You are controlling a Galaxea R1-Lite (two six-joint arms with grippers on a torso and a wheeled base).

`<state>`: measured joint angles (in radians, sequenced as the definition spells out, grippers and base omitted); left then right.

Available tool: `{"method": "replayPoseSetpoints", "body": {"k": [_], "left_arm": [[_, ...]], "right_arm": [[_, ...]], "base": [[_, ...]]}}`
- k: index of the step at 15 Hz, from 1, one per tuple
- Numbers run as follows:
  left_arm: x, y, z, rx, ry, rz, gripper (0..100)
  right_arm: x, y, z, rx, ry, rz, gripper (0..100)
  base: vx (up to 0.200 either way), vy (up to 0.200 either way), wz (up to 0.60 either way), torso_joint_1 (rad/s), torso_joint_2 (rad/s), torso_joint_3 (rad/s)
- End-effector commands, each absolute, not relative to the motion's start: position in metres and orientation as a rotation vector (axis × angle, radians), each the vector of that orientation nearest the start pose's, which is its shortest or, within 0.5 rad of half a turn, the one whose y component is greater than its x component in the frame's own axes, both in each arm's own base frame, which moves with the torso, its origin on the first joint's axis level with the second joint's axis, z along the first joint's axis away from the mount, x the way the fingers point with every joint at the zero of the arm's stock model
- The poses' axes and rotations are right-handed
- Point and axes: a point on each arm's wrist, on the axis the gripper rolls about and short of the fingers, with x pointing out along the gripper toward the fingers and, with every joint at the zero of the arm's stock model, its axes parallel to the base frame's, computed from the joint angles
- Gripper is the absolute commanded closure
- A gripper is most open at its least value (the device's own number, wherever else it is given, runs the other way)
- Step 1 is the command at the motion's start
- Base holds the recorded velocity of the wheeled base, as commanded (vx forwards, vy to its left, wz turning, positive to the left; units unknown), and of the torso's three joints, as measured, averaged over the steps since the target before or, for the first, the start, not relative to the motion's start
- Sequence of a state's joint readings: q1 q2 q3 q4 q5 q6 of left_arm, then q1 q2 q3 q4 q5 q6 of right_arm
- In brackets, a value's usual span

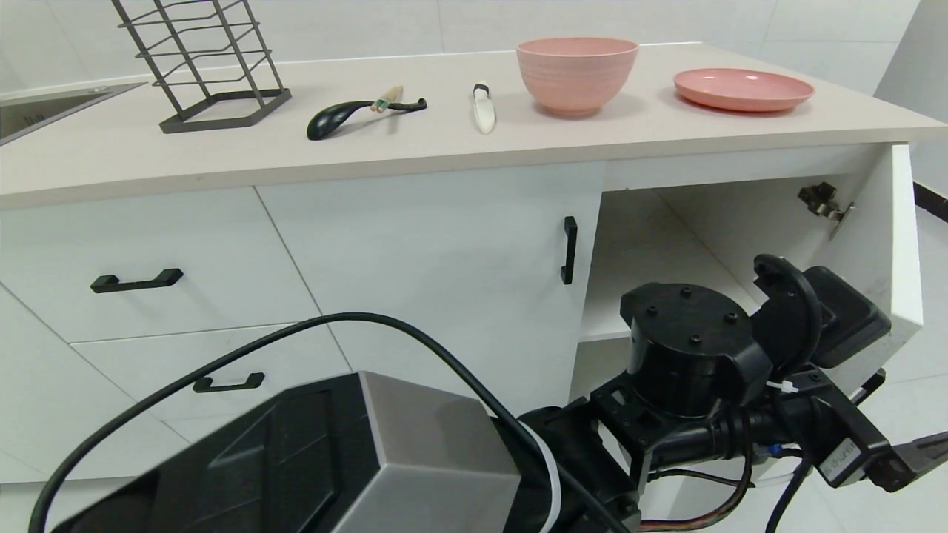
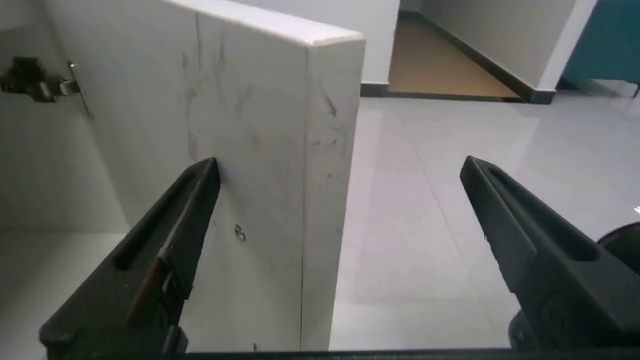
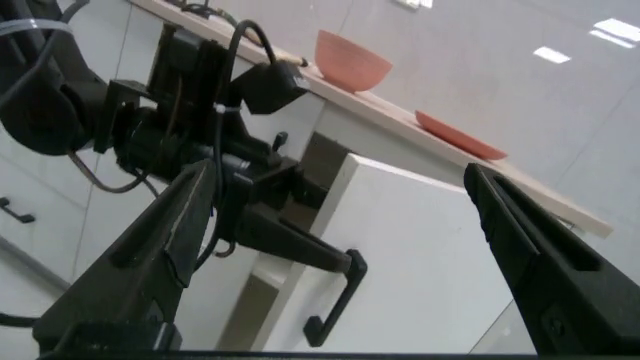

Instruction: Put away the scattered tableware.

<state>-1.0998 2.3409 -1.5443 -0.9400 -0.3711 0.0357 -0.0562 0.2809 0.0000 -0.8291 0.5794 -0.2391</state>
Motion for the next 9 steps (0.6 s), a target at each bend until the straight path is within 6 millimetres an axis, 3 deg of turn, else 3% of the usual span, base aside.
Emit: {"method": "replayPoseSetpoints", "body": {"k": [1, 9], "left_arm": [[0.206, -0.444, 0.151, -0.027, -0.165, -1.478, 0], [0.194, -0.466, 0.149, -0.091, -0.180, -1.490, 0]], "right_arm": [[-0.018, 0.014, 0.160, -0.416, -0.615, 0.430, 0], [-0.028, 0.015, 0.209, -0.479, -0.774, 0.376, 0]], "base": [[0.000, 0.000, 0.00, 0.000, 0.00, 0.000], [0.000, 0.000, 0.00, 0.000, 0.00, 0.000]]}}
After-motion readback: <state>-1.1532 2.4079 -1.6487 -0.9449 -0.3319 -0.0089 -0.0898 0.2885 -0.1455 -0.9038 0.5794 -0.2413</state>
